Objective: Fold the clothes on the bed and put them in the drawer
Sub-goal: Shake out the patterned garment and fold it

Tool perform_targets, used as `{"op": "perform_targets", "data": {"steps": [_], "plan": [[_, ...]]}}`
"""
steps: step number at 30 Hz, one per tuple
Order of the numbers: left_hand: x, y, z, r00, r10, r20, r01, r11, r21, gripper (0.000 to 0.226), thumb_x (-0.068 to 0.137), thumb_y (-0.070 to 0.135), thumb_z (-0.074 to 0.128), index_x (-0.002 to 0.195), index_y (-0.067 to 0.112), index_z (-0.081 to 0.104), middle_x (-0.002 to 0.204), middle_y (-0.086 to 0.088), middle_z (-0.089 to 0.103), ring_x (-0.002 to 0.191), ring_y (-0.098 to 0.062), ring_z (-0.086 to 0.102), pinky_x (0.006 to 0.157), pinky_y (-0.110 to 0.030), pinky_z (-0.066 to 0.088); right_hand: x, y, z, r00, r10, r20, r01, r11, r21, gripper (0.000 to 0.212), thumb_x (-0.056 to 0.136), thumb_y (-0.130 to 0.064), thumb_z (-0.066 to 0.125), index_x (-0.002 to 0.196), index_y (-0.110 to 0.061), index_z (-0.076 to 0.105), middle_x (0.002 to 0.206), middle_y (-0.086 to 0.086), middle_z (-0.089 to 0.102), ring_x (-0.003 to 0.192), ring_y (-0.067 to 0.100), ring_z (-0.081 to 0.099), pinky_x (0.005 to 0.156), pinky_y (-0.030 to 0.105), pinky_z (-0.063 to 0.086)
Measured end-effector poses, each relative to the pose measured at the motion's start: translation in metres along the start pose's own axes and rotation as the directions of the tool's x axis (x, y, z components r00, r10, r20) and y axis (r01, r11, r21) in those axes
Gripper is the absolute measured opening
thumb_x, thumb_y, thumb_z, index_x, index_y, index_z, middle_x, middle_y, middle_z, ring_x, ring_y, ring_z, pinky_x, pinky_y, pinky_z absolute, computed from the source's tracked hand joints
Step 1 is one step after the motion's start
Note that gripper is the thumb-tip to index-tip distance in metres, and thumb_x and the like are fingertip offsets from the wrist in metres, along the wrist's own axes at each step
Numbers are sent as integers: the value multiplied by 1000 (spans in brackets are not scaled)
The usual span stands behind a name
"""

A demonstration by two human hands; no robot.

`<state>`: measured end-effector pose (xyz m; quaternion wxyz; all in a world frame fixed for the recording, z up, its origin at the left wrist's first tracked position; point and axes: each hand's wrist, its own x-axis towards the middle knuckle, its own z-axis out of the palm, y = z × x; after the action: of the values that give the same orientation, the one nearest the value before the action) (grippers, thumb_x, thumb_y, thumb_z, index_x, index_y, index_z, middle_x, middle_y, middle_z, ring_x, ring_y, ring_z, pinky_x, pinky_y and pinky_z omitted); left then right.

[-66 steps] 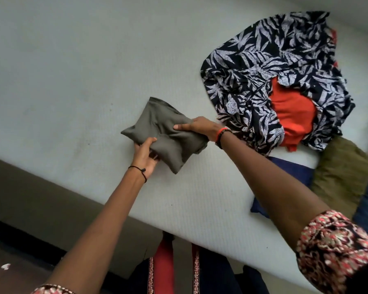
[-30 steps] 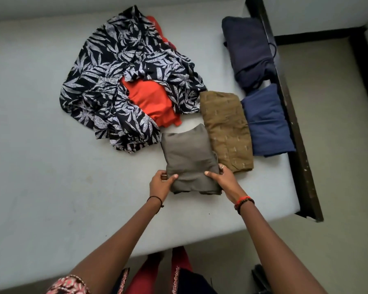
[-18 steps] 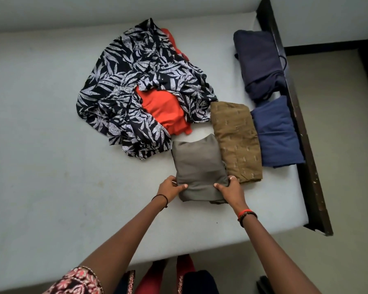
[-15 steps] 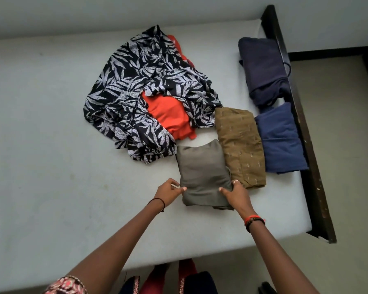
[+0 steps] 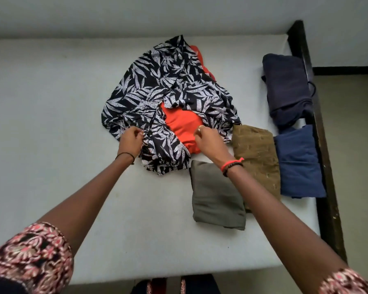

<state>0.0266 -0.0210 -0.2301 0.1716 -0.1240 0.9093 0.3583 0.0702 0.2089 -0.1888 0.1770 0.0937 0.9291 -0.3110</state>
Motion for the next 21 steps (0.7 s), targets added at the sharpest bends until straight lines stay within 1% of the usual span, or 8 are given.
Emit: {"op": "perform_targets", "data": {"steps": [2, 4, 7, 9, 11, 16, 18, 21], "plan": [[17, 4, 4, 998, 51, -32, -48, 996, 69, 20, 93, 5, 46, 105, 3, 62, 110, -16, 61, 99, -28, 60, 90, -39, 49, 27, -25, 17, 993, -113, 44, 114, 993, -10, 22, 96, -2, 40, 96, -1, 62, 90, 13, 67, 65, 15, 57, 57, 19, 48], [30, 10, 10, 995, 91, -51, -83, 987, 138, 23, 93, 6, 49, 113, 3, 57, 119, -16, 52, 106, -26, 54, 96, -36, 45, 51, -42, 36, 979, -180, 92, 182, 983, -15, 24, 96, 2, 38, 101, 0, 61, 92, 12, 65, 63, 9, 54, 55, 12, 46], [46, 12, 21, 995, 94, -29, -82, 957, 278, 47, 88, 20, 61, 128, 3, 43, 131, -17, 40, 118, -29, 44, 103, -39, 39, 77, -59, 58, 965, -232, 124, 236, 972, -19, 32, 91, 12, 35, 109, 1, 59, 102, 16, 63, 85, 20, 60, 80, 31, 55], [55, 8, 26, 996, 86, -11, -75, 924, 374, 57, 85, 26, 65, 130, 2, 39, 133, -19, 39, 122, -32, 40, 103, -42, 37, 91, -65, 69, 953, -275, 123, 282, 958, -44, 41, 86, 18, 34, 117, 1, 56, 112, 18, 60, 101, 26, 59, 92, 39, 50], [64, 4, 28, 996, 91, -10, -79, 909, 409, 52, 86, 21, 63, 129, 1, 40, 131, -20, 41, 121, -34, 41, 102, -42, 37, 102, -68, 79, 939, -321, 127, 333, 938, -91, 50, 85, 20, 32, 126, -2, 51, 119, 20, 57, 112, 31, 54, 99, 42, 45], [74, 6, 9, 998, 43, 36, -48, 987, 155, 35, 84, 21, 64, 112, 1, 57, 106, -19, 63, 98, -31, 59, 82, -36, 46, 116, -74, 86, 933, -309, 185, 330, 939, -93, 66, 88, 14, 41, 146, -16, 32, 124, 19, 49, 117, 31, 50, 105, 40, 41], [74, 8, -8, 992, 45, 116, -54, 995, 81, 39, 83, 33, 69, 108, 3, 61, 94, -14, 65, 85, -24, 60, 70, -31, 45, 115, -79, 84, 930, -311, 195, 328, 943, -61, 63, 87, 11, 47, 142, -19, 38, 127, 19, 47, 119, 32, 49, 105, 42, 41], [69, 17, -36, 976, 78, 201, -83, 996, 18, 42, 76, 44, 73, 94, 8, 61, 74, -2, 56, 64, -14, 48, 55, -25, 34, 110, -88, 75, 928, -339, 152, 346, 938, -19, 42, 88, 2, 54, 127, -15, 51, 118, 15, 50, 109, 29, 54, 100, 42, 46]]}}
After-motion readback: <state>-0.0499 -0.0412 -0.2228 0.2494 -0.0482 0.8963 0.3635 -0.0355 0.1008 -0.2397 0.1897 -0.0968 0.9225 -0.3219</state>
